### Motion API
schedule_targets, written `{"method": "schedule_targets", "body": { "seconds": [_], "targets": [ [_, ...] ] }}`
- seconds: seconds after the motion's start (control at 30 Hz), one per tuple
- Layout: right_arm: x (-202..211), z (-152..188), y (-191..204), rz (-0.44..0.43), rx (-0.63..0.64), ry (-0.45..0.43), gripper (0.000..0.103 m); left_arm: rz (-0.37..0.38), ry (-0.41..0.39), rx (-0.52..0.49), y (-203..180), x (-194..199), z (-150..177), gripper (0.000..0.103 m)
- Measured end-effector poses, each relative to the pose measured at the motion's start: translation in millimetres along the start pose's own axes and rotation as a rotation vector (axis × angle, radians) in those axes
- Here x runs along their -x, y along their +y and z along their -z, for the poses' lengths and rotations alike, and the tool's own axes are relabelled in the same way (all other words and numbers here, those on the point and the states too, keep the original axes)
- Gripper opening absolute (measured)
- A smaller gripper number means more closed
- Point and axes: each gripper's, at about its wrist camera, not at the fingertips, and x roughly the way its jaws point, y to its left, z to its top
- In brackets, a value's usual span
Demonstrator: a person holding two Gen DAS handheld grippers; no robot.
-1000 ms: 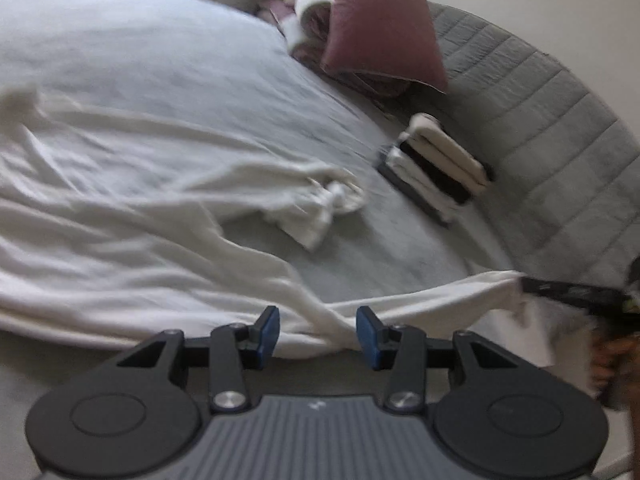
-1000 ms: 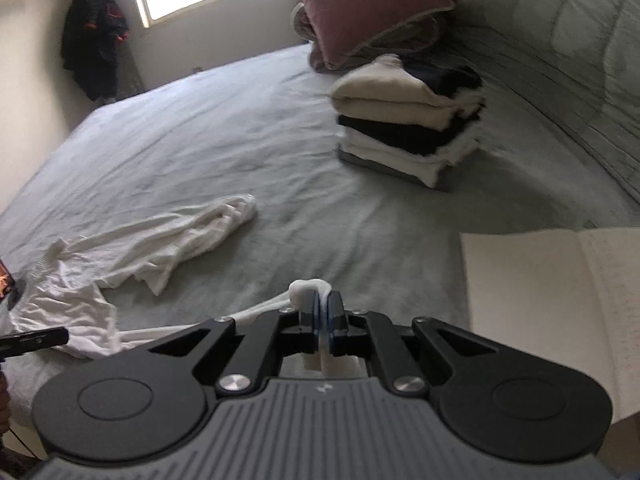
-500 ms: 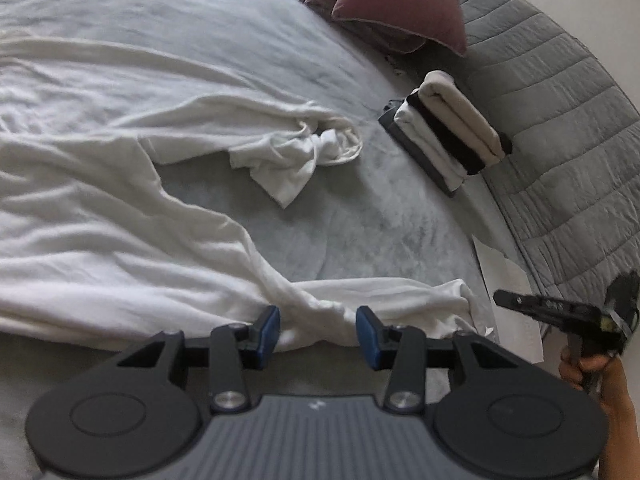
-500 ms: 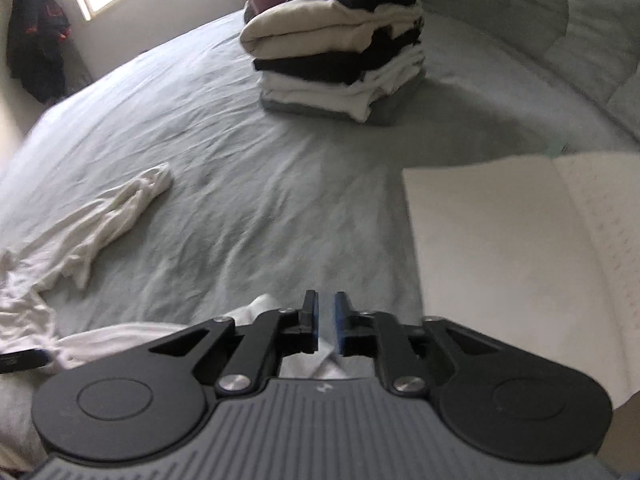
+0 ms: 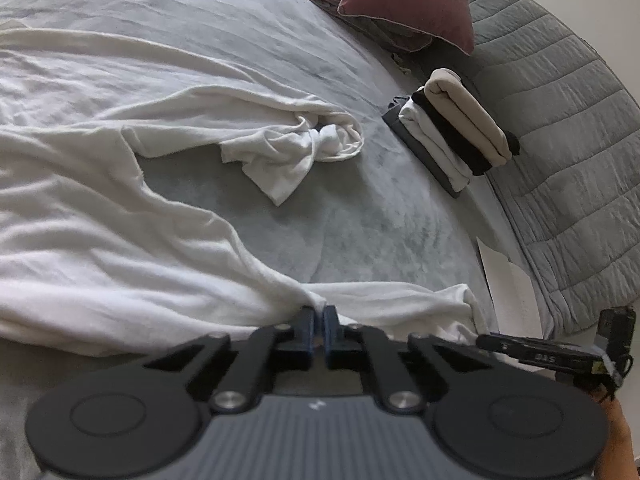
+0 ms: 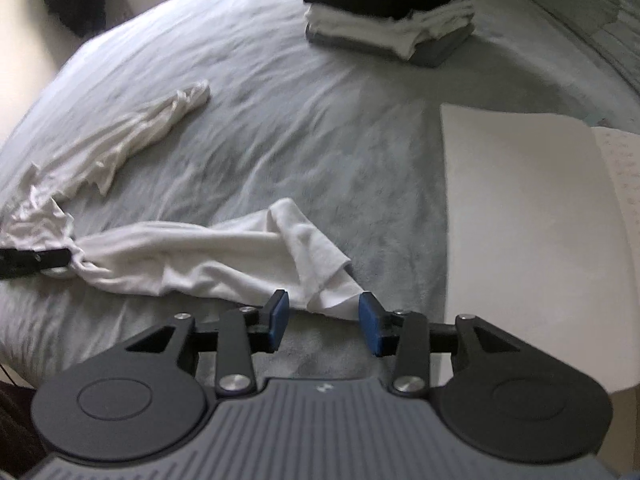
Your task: Fold clothes
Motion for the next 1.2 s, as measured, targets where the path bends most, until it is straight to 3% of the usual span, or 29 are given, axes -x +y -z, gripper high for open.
{"method": "schedule_targets", "body": {
  "seconds": [0.03,0.1,0.13,0.2,0.33,0.43,0.57,0.83,0.93,0.97,1.07,1.2],
  "targets": [
    [-2.8,-1.1,0.5,0.011,0.005,-0.004,0.042,-0.001,-0.007,0.0,-0.6,1.2,0.0,0.003],
    [-4.5,-6.0,-4.5,0.033,-0.029,-0.032,0.019,-0.007,-0.025,0.0,-0.9,4.3,-0.6,0.002],
    [-4.3,-8.8,-10.9,0.03,-0.071,-0.043,0.015,-0.01,-0.034,0.0,-1.1,5.9,-0.9,0.002],
    [-3.2,-13.4,-24.6,0.023,-0.161,-0.067,0.007,-0.014,-0.05,0.003,0.0,8.6,-2.4,0.002],
    [4.0,-18.0,-37.2,0.108,-0.193,-0.114,0.007,-0.011,-0.068,0.021,2.8,12.9,-5.4,0.002],
    [11.9,-15.6,-36.7,0.098,-0.173,-0.11,0.014,-0.006,-0.074,0.026,2.2,14.8,-6.7,0.002],
    [20.1,-4.6,-20.5,0.026,-0.086,-0.075,0.05,-0.006,-0.075,0.027,0.9,14.5,-7.2,0.002],
    [-0.1,3.8,14.1,-0.053,0.125,0.039,0.051,-0.011,-0.08,0.045,2.6,12.9,-8.1,0.002],
    [-12.4,3.9,21.2,-0.032,0.21,0.061,0.051,-0.01,-0.082,0.055,3.1,11.5,-9.3,0.002],
    [-13.9,3.5,22.3,-0.027,0.228,0.059,0.049,-0.007,-0.085,0.059,3.2,11.4,-10.5,0.002],
    [-14.9,-0.9,20.6,0.004,0.241,0.048,0.008,0.0,-0.092,0.07,3.2,11.1,-14.5,0.002],
    [-6.7,-12.5,14.8,0.014,0.199,0.013,0.003,0.019,-0.111,0.081,4.2,12.3,-21.0,0.002]
  ]
}}
